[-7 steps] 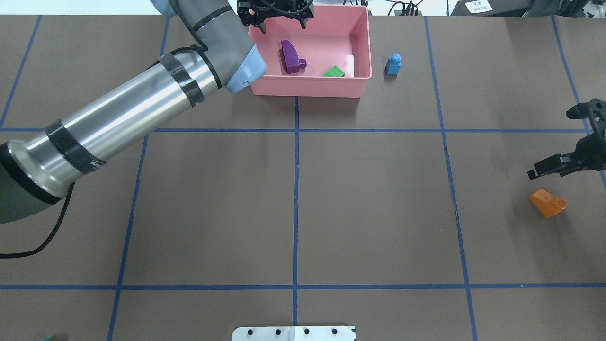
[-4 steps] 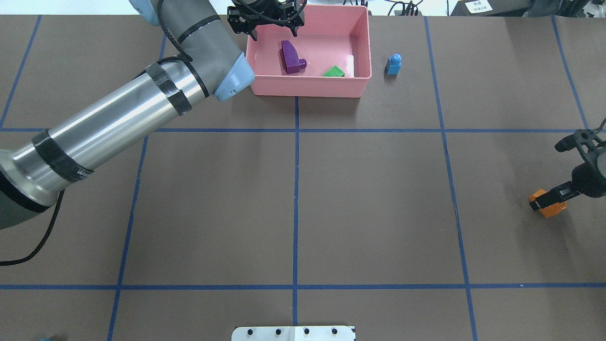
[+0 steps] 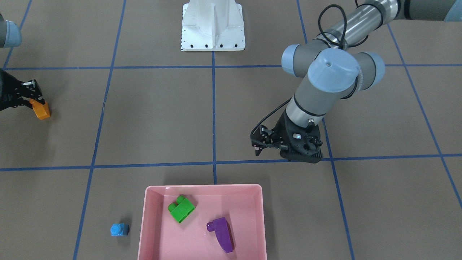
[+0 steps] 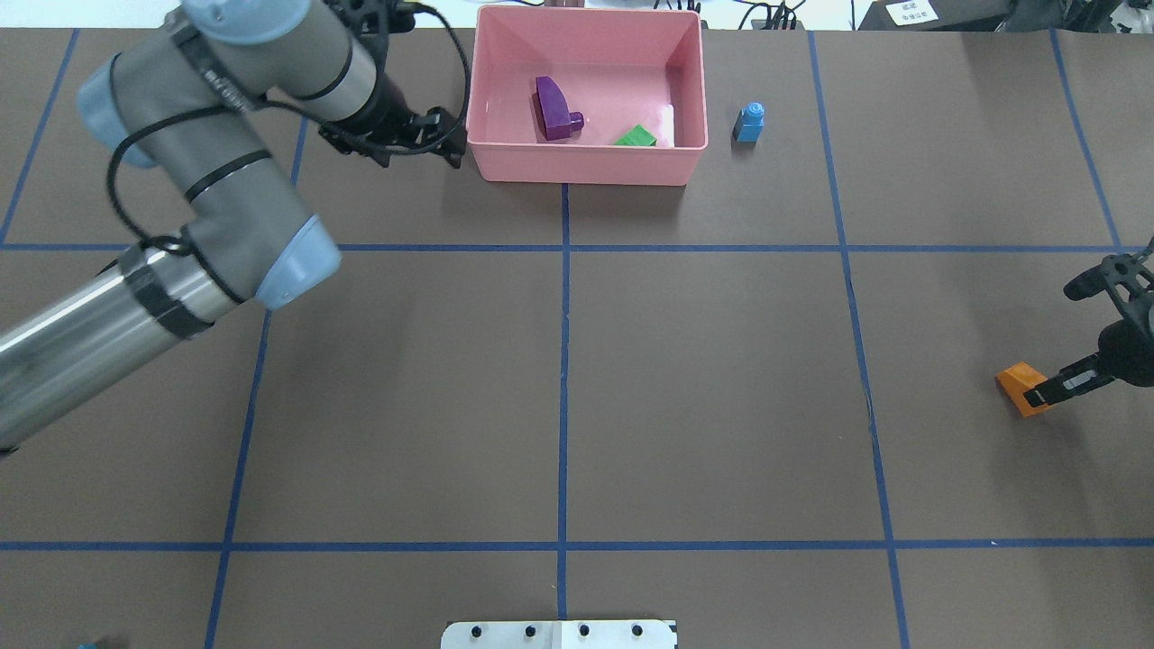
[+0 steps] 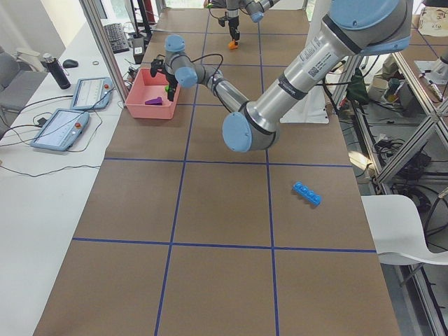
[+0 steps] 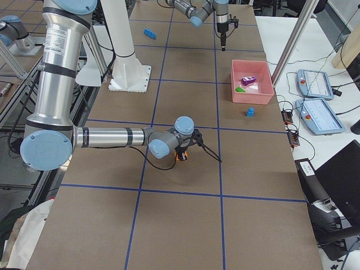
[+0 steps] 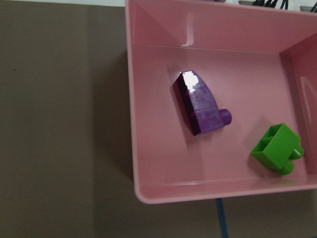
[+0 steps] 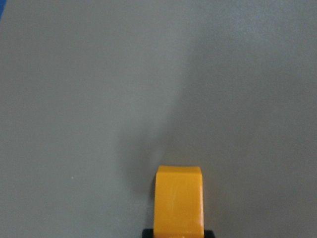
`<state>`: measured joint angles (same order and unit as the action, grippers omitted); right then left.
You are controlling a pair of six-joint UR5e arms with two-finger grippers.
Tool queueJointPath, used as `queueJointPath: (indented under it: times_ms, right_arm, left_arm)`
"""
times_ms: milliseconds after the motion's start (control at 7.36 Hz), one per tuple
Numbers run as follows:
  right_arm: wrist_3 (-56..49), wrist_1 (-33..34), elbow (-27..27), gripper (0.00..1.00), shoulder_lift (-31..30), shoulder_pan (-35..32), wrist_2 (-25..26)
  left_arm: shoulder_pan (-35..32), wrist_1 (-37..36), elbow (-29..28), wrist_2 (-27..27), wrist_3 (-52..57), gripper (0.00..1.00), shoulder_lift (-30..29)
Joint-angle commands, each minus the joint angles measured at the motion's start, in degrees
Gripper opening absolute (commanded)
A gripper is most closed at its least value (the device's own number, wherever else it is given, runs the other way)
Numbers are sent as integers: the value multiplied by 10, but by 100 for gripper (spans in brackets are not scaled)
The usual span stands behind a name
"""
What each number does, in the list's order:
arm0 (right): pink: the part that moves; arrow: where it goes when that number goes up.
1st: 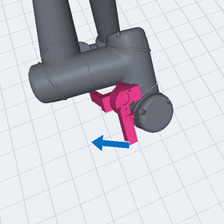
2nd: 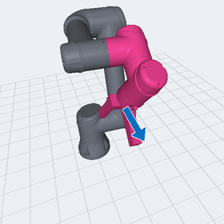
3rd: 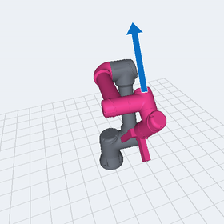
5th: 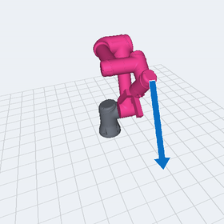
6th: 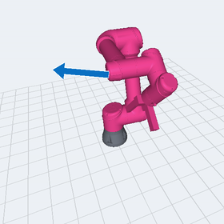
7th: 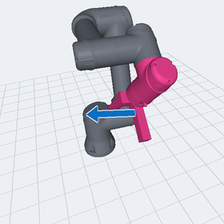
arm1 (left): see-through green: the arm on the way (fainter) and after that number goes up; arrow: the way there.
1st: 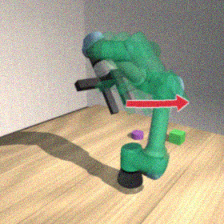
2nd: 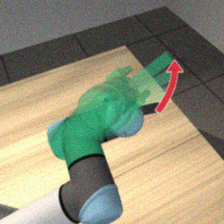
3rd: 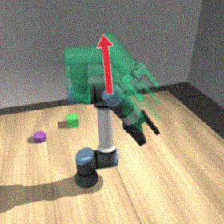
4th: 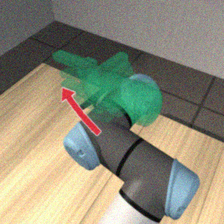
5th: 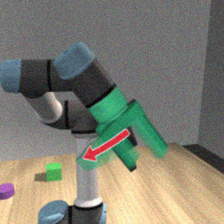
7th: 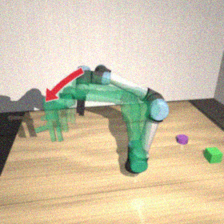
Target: Put all blocks into box
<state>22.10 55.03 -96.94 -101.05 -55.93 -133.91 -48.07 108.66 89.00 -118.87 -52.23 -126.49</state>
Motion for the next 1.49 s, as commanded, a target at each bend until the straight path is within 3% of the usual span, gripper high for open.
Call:
queueJointPath:
  times_ms: [0, 272, 407, 543, 815, 951, 1222, 1358]
  right_arm:
    - [21, 21, -6, 0, 54, -15, -24]
    - [66, 203, -7, 0, 229, -58, -22]
    - [71, 298, 6, 0, 323, -63, -16]
    - [106, 347, 56, 0, 429, -63, -7]
    - [172, 335, 254, 0, 620, -57, 16]
    - [195, 288, 327, 0, 670, -48, 42]
    - [357, 120, 437, 0, 719, 3, 119]
    - [389, 91, 483, 0, 742, 34, 160]
  left_arm:
    - [50, -33, 178, 7, 89, 97, 174]
    - [152, -35, 251, 67, 144, 99, 332]
    - [181, -35, 298, 68, 144, 99, 397]
    - [223, -35, 317, 70, 144, 99, 445]
    - [273, -35, 318, 95, 144, 99, 496]
    - [296, -35, 323, 96, 143, 99, 524]
    - [328, -34, 353, 96, 139, 99, 571]
    - [348, -34, 354, 96, 129, 99, 587]
